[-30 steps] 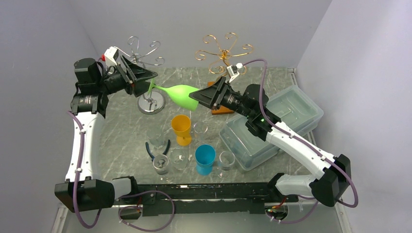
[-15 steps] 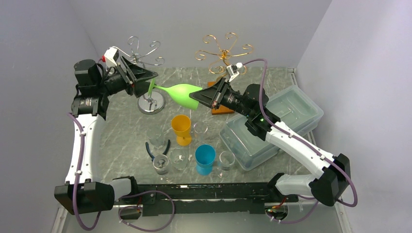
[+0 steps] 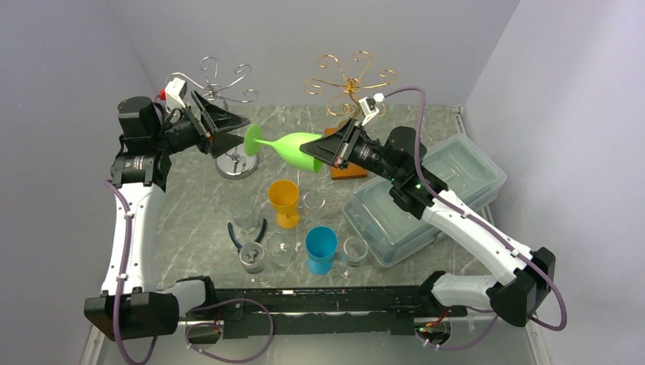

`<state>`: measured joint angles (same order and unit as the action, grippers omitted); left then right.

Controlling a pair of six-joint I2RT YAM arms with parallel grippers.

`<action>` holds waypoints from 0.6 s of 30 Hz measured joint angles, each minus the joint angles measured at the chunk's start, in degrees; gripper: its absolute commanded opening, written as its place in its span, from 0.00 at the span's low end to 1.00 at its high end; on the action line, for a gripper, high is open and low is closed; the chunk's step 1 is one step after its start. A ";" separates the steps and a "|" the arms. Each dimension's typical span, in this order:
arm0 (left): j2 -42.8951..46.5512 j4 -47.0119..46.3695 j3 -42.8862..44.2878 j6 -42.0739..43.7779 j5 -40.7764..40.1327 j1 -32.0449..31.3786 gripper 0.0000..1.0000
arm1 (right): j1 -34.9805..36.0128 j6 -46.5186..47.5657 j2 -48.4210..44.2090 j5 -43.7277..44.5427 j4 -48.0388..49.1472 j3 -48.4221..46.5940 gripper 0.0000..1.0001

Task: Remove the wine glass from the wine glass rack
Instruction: Place the wine glass at the center of the board.

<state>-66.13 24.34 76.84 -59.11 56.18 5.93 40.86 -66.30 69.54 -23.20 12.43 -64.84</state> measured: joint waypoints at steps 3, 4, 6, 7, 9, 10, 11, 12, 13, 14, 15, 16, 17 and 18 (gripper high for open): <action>0.17 1.22 0.04 1.60 -0.20 -0.44 0.96 | -0.07 2.43 -1.29 1.57 -3.58 -0.98 0.00; 0.33 1.68 0.09 2.08 -0.42 -0.55 0.97 | -0.09 3.23 -1.73 2.01 -4.79 -1.14 0.00; 0.61 2.51 0.42 3.02 -0.66 -0.68 0.98 | -0.13 4.90 -2.27 2.62 -7.28 -1.77 0.00; 0.72 3.08 0.76 3.58 -0.85 -0.76 0.99 | -0.13 5.53 -2.54 2.95 -8.66 -2.12 0.00; 0.85 4.11 1.60 4.90 -1.53 -0.79 0.99 | -0.13 7.32 -2.93 3.65 -11.80 -3.17 0.00; 0.87 4.63 2.10 5.62 -2.05 -0.85 0.99 | -0.13 8.39 -3.04 3.87 -13.92 -4.13 0.00; 0.90 5.40 2.75 6.40 -2.64 -0.90 1.00 | -0.11 9.60 -3.10 4.28 -16.06 -5.31 0.00; 0.92 6.01 3.28 7.17 -3.21 -0.96 0.99 | -0.11 10.91 -3.10 4.76 -18.56 -6.78 0.00; 0.92 7.10 4.15 8.20 -4.13 -1.14 0.99 | -0.11 12.52 -2.97 5.33 -21.99 -8.92 0.00; 0.94 8.09 4.98 9.18 -5.11 -1.31 0.99 | -0.11 14.01 -2.78 5.90 -24.74 -11.02 0.00; 0.94 8.92 5.84 10.34 -5.99 -1.57 1.00 | -0.11 15.91 -2.32 6.69 -28.26 -14.10 0.00; 0.94 9.92 6.73 11.41 -6.99 -1.92 0.99 | -0.11 17.79 -1.66 7.45 -31.45 -17.38 0.00; 0.94 10.93 7.69 12.35 -8.09 -2.40 0.99 | -0.11 19.71 -0.83 8.24 -34.56 -20.94 0.00; 0.94 11.98 8.70 13.51 -9.29 -3.08 0.99 | -0.11 21.62 0.17 9.01 -37.44 -24.52 0.00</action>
<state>-65.19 36.32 85.54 -45.60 46.89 2.85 40.75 -44.69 69.71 -14.20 -25.02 -89.36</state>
